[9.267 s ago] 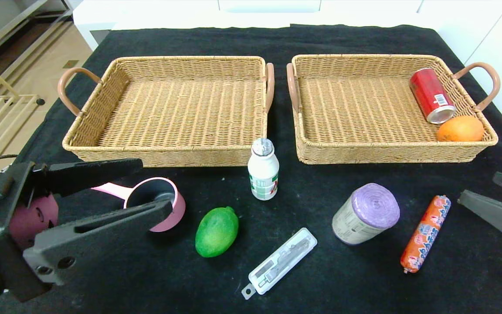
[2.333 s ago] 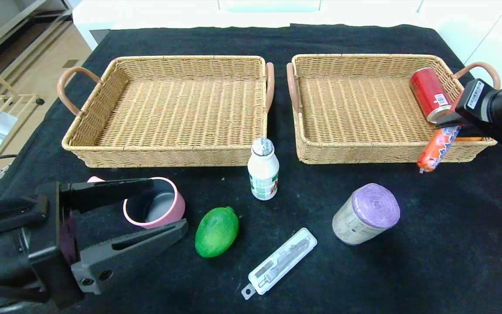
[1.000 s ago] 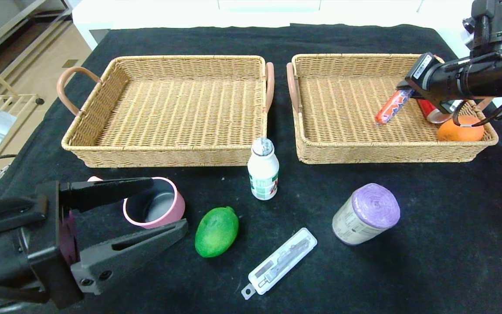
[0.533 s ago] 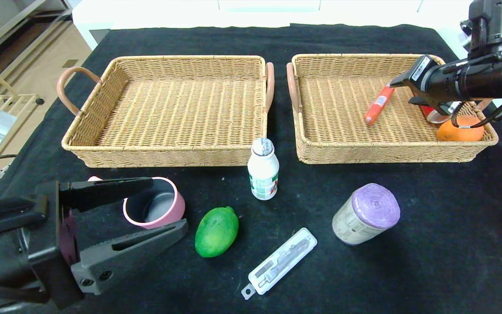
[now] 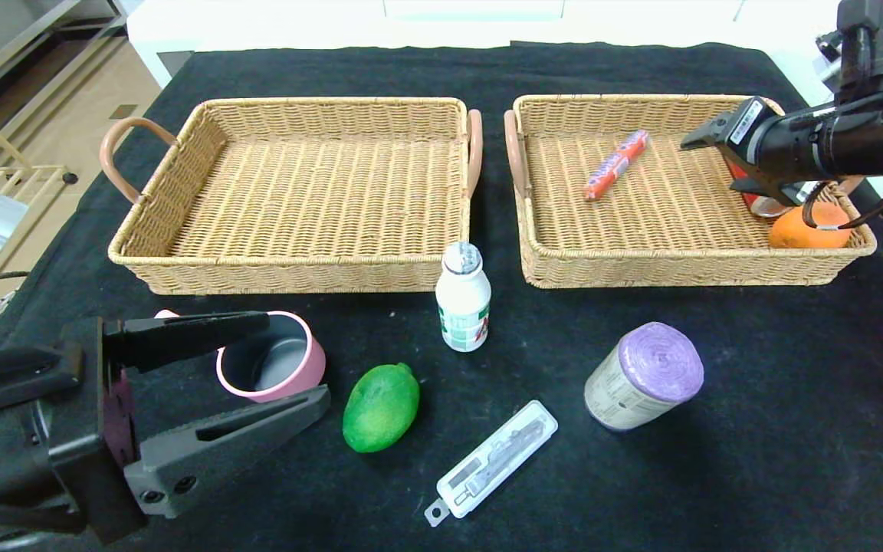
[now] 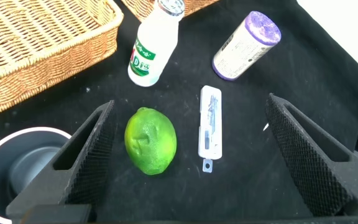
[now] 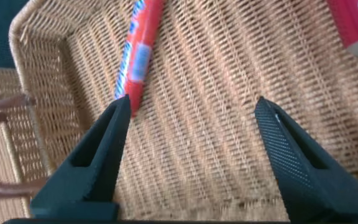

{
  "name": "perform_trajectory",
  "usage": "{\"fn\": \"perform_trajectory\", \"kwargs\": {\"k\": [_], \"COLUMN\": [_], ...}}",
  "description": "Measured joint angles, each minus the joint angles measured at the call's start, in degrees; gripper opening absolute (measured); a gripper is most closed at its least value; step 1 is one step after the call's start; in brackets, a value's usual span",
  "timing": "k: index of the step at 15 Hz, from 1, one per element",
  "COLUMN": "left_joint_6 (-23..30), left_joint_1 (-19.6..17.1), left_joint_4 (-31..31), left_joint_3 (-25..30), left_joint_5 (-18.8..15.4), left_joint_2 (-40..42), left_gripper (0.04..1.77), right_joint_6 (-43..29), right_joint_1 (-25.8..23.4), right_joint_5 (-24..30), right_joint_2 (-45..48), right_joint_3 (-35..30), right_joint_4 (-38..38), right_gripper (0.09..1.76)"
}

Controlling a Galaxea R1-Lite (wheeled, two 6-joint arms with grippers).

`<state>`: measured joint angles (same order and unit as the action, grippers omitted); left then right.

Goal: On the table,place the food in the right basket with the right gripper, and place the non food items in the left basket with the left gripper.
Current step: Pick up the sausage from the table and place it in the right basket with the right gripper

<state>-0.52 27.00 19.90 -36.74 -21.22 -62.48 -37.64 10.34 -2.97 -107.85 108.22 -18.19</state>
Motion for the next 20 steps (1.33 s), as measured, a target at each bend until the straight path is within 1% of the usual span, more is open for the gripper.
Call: {"fn": "perform_trajectory", "kwargs": {"k": [2,8,11,13,15,17,20], "left_joint_6": [0.0,-0.32,-0.38,-0.41,-0.71,-0.99,-1.89], "left_joint_1": [-0.02,-0.29,-0.49,-0.52,-1.23,-2.01,-2.23], "left_joint_4": [0.02,0.35,0.3,0.28,0.35,0.33,0.05], "left_joint_3": [0.0,-0.09,-0.2,-0.16,-0.2,-0.3,-0.27], "left_joint_5": [0.0,0.06,0.06,0.12,0.52,0.61,0.67], "left_joint_2": [0.05,0.4,0.52,0.52,0.57,0.63,0.84], "left_gripper": [1.72,1.72,1.72,1.72,1.72,1.72,1.72], "right_joint_6": [2.56,10.56,17.88,21.05,22.43,23.92,24.78], "right_joint_1": [0.95,4.77,6.63,7.38,7.66,8.09,9.97], "right_joint_5": [0.06,0.15,0.13,0.2,0.39,0.55,0.59], "right_joint_2": [2.72,13.49,19.5,23.45,27.21,30.76,36.18], "right_joint_3": [-3.73,-18.22,-27.6,-33.83,-38.84,-42.67,-47.91], "right_joint_4": [0.13,2.12,5.49,9.13,11.93,12.57,12.74], "right_gripper": [1.53,1.62,1.65,1.66,1.67,1.68,1.69]}}
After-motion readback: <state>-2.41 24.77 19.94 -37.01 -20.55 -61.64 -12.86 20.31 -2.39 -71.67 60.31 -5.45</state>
